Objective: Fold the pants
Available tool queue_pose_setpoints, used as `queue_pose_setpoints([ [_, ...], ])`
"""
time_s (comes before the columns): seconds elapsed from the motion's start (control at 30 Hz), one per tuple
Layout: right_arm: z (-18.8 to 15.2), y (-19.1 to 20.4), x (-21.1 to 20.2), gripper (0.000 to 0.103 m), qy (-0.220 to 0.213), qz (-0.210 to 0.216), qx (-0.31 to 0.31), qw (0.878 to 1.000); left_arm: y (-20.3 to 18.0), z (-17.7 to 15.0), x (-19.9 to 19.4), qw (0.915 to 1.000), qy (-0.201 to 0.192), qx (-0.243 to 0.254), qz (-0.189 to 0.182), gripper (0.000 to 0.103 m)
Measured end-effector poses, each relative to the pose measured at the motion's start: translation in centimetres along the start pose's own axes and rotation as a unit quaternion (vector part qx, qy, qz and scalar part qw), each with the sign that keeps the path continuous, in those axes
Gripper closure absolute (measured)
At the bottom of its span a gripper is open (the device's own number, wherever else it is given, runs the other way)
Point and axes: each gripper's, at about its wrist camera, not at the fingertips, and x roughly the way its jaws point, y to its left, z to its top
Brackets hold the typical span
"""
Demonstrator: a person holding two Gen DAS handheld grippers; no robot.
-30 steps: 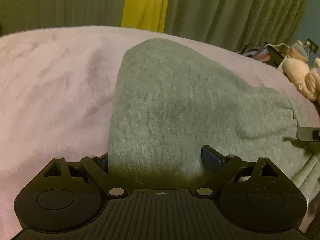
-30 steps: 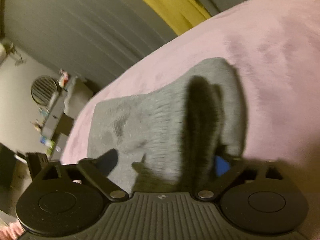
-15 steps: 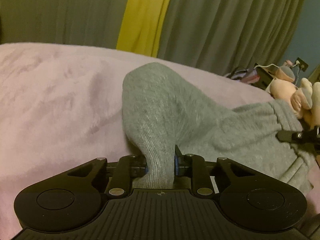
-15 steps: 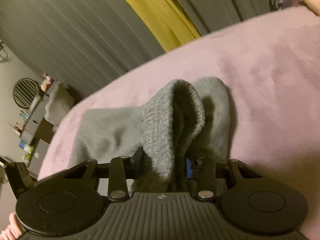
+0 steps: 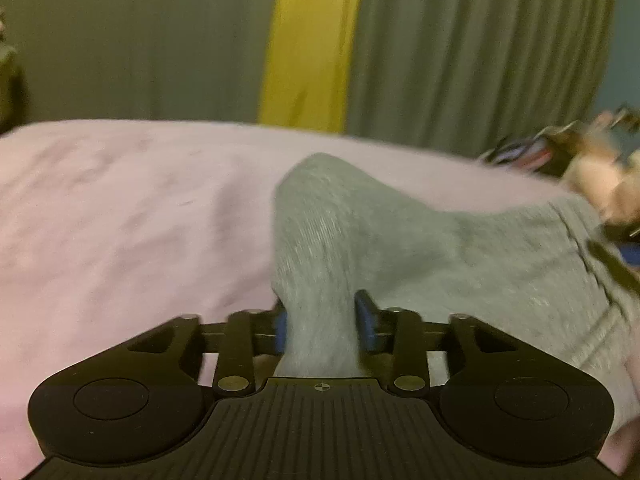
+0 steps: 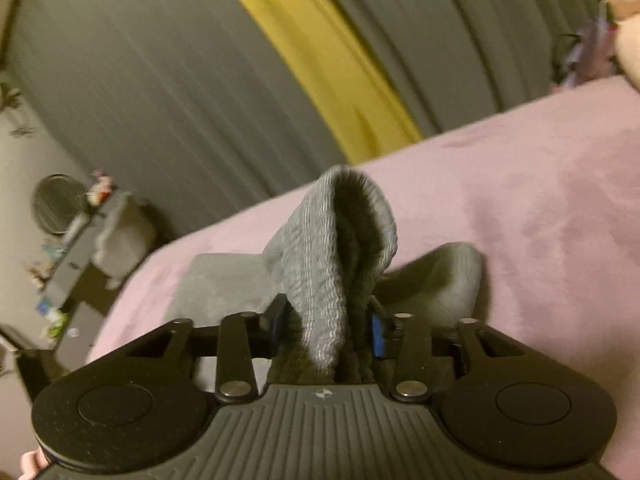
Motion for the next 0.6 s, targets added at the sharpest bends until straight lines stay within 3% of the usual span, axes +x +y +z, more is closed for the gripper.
queue_pose_setpoints([
  [0.1, -0.3, 0.3, -1.1, 0.040, -0.012, -0.024, -0.023, 0.999, 0.4, -0.9, -0.6, 0.9995, 0.002, 0.009, 0.031, 0.048],
  [0.2, -1.2, 0.6, -2.3, 0.038, -0.010, -0.009, -0.029, 0.999, 0.4, -1.4, -2.1, 0.9997, -0.002, -0.005, 0.022, 0.045],
  [0.3, -2.9, 1.8, -2.5, 0.038, -0.013, 0.002, -0.039, 0.999, 0.1, -2.3, -2.7, 0.9997, 0.012, -0.023, -0.001, 0.029],
  [0.43, -5.1, 2.0, -1.2, 0.037, 0.011, -0.009, -0.028, 1.000, -0.8, -4.7, -1.9, 0.9983, 0.056, -0.009, 0.014, 0.024],
  [0.6, -6.4, 1.9, -2.1, 0.039, 0.005, -0.052, -0.028, 0.998, -0.1, -5.2, -3.4, 0.9973, 0.050, -0.053, 0.011, 0.022],
])
